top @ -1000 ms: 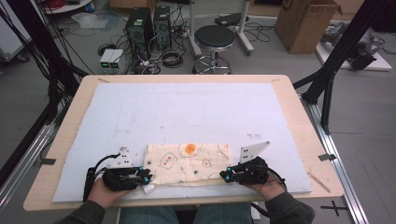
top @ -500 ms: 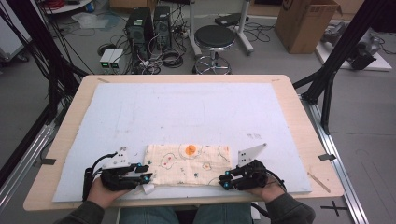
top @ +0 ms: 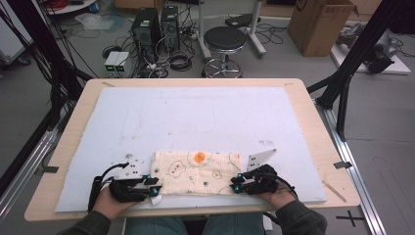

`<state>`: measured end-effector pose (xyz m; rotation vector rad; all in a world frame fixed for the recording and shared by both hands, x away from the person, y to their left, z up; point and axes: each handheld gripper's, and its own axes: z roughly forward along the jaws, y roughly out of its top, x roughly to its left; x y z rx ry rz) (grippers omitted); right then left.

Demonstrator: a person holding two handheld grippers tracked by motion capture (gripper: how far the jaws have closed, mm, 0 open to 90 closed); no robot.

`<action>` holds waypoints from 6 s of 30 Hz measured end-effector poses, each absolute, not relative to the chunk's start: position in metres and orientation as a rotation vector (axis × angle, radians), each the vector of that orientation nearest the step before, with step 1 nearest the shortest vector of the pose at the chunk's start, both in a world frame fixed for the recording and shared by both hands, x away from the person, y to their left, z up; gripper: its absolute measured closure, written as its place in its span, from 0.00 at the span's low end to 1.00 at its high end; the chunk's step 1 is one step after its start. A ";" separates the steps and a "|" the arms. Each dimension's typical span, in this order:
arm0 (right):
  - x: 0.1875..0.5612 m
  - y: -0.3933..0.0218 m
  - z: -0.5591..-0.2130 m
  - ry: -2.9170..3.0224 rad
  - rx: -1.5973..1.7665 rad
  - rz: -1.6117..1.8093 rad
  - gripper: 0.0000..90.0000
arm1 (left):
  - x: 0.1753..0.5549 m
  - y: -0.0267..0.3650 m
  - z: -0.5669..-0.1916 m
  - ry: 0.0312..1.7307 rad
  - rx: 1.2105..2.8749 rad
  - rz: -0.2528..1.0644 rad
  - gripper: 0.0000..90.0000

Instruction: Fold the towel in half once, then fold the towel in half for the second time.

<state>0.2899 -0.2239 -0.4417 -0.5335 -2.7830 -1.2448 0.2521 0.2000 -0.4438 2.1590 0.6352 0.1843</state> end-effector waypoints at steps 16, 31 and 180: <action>0.306 -0.222 -0.427 -2.728 -0.624 -1.395 0.66 | 0.272 0.193 -0.432 0.697 2.074 0.249 0.70; 0.367 -0.211 -0.440 -2.728 -0.879 -1.300 0.98 | 0.327 0.191 -0.445 0.893 2.072 0.320 0.97; 0.472 -0.230 -0.421 -2.593 -1.273 -1.235 0.94 | 0.421 0.194 -0.418 1.137 1.884 0.313 0.94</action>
